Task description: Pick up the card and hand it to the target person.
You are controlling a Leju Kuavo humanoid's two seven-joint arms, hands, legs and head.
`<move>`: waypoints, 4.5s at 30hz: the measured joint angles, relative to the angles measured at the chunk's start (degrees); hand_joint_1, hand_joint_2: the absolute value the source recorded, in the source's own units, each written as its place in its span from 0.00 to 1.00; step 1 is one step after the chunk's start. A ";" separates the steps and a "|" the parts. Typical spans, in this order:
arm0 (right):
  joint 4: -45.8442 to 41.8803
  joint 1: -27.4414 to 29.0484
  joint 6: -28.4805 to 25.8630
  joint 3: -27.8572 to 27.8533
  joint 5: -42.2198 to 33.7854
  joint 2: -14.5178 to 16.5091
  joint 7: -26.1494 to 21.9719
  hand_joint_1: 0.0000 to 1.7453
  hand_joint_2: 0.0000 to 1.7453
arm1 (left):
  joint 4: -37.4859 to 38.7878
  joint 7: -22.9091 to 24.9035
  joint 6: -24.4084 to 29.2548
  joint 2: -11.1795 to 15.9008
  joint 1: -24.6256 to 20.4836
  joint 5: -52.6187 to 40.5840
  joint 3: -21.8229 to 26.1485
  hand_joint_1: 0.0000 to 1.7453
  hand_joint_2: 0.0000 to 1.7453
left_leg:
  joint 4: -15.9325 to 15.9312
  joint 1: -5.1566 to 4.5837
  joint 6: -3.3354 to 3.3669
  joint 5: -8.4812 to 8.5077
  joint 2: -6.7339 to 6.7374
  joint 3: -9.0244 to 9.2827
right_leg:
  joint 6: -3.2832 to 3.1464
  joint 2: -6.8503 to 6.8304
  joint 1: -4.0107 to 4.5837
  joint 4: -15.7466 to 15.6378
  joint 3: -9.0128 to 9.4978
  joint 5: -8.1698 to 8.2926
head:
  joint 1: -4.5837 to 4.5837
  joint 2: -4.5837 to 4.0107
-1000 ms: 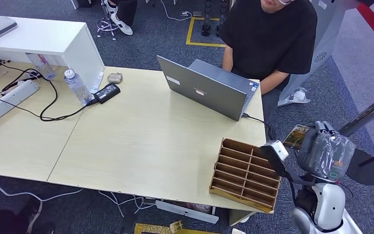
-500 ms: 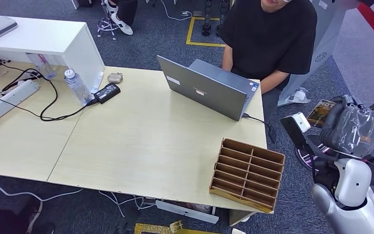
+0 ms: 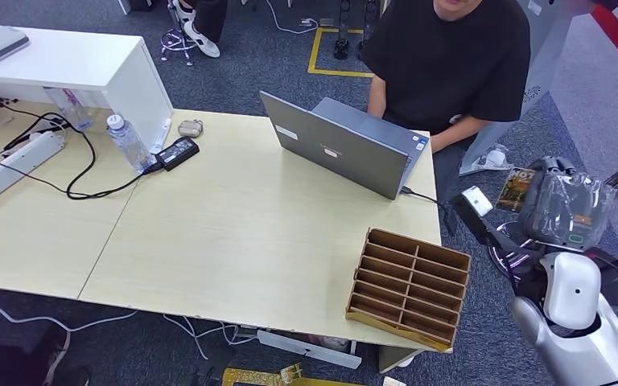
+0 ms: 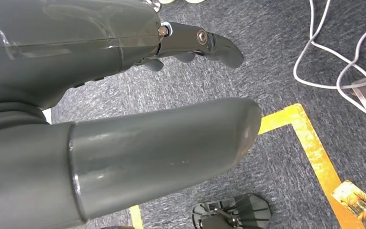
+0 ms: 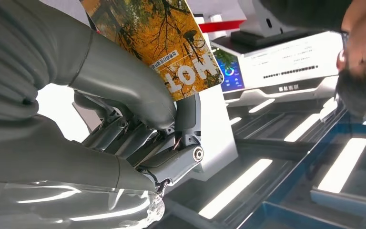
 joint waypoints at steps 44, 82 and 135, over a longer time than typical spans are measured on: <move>7.38 -0.89 -3.23 5.11 -0.14 3.24 0.34 1.00 1.00 | 0.00 0.09 -0.19 -0.11 -0.20 -0.55 -0.86 0.00 0.00 | 0.01 0.00 0.01 0.01 0.00 0.01 | 0.00 0.00 0.00 0.00 0.00 0.00 | 0.00 0.00; -5.80 3.76 -14.79 -0.26 -5.18 4.85 -3.33 0.00 1.00 | 0.07 -0.58 0.22 0.19 1.00 1.22 -1.13 0.00 0.00 | 0.00 0.00 0.01 0.00 -0.01 0.02 | 0.00 -0.01 0.00 0.00 -0.01 -0.01 | -0.01 0.00; -5.63 32.09 -14.66 -2.94 -49.01 23.11 -34.50 0.00 1.00 | 0.46 -2.09 3.61 0.73 3.90 8.35 2.23 0.00 0.00 | -0.05 0.01 0.00 0.00 -0.01 0.02 | -0.02 -0.01 0.01 -0.01 -0.02 -0.04 | 0.00 0.00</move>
